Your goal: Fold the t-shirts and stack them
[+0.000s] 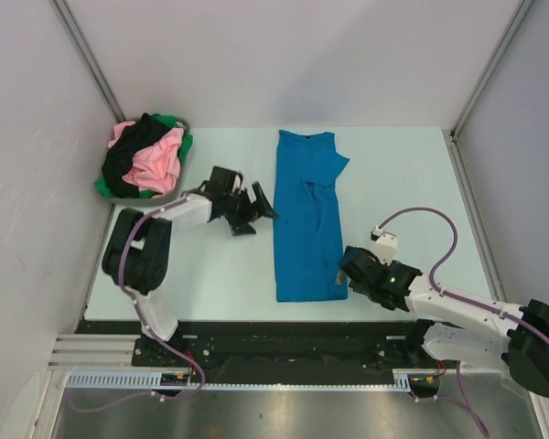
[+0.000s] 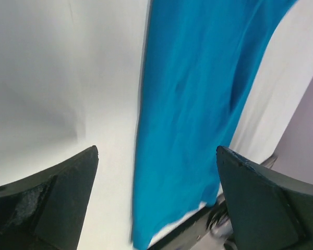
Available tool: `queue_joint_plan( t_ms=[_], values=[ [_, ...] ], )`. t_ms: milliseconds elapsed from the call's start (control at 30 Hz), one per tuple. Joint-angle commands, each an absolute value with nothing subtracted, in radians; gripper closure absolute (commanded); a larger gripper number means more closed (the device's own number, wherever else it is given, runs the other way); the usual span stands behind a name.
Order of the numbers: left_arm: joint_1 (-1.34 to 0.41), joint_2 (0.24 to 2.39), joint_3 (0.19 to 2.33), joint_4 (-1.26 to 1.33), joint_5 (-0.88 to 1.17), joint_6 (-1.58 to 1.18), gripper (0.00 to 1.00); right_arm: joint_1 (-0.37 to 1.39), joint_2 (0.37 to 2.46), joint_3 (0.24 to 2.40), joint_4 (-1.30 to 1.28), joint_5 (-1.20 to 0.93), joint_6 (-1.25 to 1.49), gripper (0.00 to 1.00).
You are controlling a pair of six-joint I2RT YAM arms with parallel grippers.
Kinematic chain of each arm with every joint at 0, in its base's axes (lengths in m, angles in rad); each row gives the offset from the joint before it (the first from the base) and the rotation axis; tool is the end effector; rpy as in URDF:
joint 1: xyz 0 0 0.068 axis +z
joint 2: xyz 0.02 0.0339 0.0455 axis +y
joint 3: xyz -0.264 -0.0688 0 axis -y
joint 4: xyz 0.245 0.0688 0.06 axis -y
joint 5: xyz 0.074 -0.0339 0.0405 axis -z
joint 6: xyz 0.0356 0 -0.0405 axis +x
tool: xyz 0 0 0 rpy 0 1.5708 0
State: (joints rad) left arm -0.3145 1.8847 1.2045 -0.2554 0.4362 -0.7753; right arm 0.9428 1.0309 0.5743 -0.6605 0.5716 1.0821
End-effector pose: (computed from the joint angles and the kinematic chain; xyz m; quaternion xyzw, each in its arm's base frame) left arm 0.3689 -0.1358 0.1716 -0.1460 0.9184 -0.3338 0.1542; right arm 0.1191 0.1313 0.1924 0.1283 0.9282 0.0375 0.3473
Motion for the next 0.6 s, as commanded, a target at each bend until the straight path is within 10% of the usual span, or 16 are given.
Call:
queue_joint_plan(
  t_ms=[0, 567],
  values=[
    [-0.396, 1.703, 0.912, -0.172, 0.399, -0.741, 0.0, 0.842, 1.023, 0.483, -0.378, 0.361, 0.898, 0.01],
    [-0.59, 1.436, 0.367, 0.161, 0.381, -0.917, 0.0, 0.649, 0.87, 0.094, -0.098, -0.103, 1.063, 0.11]
  ],
)
